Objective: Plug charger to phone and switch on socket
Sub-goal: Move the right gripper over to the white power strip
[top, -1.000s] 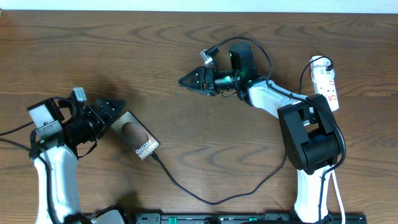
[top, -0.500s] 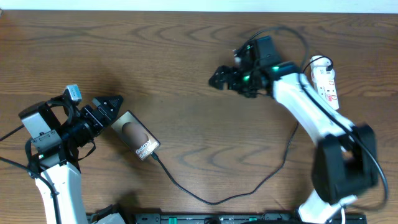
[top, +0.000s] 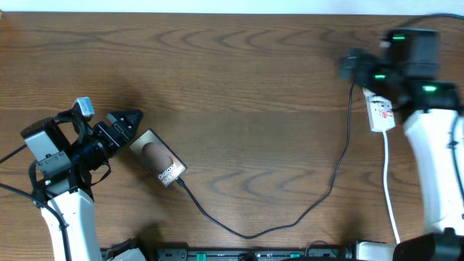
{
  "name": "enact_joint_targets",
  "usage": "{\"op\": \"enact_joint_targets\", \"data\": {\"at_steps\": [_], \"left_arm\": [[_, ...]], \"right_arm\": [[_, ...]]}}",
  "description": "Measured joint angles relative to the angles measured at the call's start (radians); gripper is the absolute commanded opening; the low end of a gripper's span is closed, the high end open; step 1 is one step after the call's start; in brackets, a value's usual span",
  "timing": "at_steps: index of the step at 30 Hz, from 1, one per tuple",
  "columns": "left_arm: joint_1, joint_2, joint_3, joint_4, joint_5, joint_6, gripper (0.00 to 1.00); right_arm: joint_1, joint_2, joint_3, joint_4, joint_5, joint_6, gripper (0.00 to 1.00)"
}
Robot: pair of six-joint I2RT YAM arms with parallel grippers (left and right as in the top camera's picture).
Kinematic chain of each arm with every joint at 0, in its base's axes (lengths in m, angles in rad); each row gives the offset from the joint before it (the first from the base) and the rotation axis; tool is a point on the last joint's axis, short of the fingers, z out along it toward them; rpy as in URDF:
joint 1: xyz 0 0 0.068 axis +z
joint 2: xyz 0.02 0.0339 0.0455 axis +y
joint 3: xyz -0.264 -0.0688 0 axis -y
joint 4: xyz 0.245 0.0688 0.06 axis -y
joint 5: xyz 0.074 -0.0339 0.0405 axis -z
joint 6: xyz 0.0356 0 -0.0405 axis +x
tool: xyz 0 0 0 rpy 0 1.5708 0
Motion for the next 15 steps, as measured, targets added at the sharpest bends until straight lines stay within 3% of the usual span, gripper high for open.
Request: {"op": "enact_joint_targets", "data": {"at_steps": [8,15], "left_arm": [[0.0,0.0,0.0,0.0,-0.006,0.0,0.86],[0.0,0.0,0.0,0.0,-0.008,0.0,0.86]], "right_arm": [[-0.375,0.07,0.0,-0.007,-0.346,-0.168,0.99],[-0.478,0.246,0.056,-0.091,-0.472,-0.325,0.99]]}}
